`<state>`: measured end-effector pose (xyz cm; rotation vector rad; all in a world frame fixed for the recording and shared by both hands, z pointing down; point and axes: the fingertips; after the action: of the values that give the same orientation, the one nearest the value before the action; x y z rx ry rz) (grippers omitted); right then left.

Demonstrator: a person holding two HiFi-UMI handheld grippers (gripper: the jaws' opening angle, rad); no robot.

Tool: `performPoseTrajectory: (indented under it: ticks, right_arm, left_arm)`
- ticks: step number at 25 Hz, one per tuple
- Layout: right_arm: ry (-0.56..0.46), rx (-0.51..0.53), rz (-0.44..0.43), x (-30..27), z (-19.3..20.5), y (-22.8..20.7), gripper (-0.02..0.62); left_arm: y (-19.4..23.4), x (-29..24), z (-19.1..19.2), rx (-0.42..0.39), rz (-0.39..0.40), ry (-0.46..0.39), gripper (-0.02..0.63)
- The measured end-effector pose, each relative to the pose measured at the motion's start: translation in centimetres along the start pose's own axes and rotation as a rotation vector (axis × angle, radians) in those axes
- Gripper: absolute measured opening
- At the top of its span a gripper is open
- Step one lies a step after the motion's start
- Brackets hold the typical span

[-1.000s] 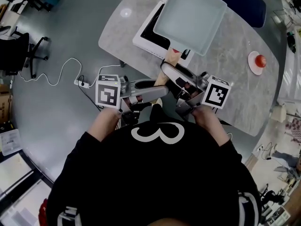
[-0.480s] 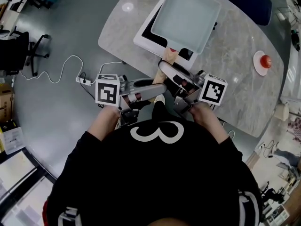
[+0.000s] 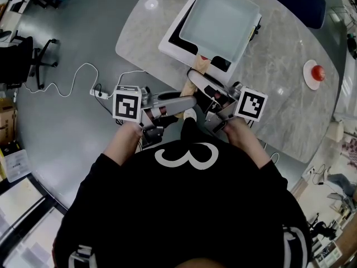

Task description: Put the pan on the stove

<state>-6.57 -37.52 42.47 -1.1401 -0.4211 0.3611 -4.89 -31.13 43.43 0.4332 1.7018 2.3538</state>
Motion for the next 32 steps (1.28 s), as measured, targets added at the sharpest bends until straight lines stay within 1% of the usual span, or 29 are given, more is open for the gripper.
performPoseTrajectory:
  ticks: [9,23,32]
  right_arm:
    - [-0.011,-0.052,0.025,0.2,0.2,-2.2,0.15]
    - [0.002,-0.075,0.062,-0.1,0.6,-4.1,0.152]
    - [0.011,-0.095,0.07,0.5,1.0,-3.9,0.152]
  left_arm:
    - [1.7,0.0,0.0,0.031,-0.025,0.012,0.135]
    - [3.4,0.3,-0.1,0.05,-0.052,0.039,0.14]
    - [3.1,0.1,0.5,0.058,-0.066,0.046,0.143]
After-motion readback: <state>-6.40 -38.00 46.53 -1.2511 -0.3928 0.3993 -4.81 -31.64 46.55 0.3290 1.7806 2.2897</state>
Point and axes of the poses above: the fingertips, and each gripper's own axes: x backward along the fingers, y to its left, z out of its underside, and after that the axes turned 6 degrees about -y, right-handed
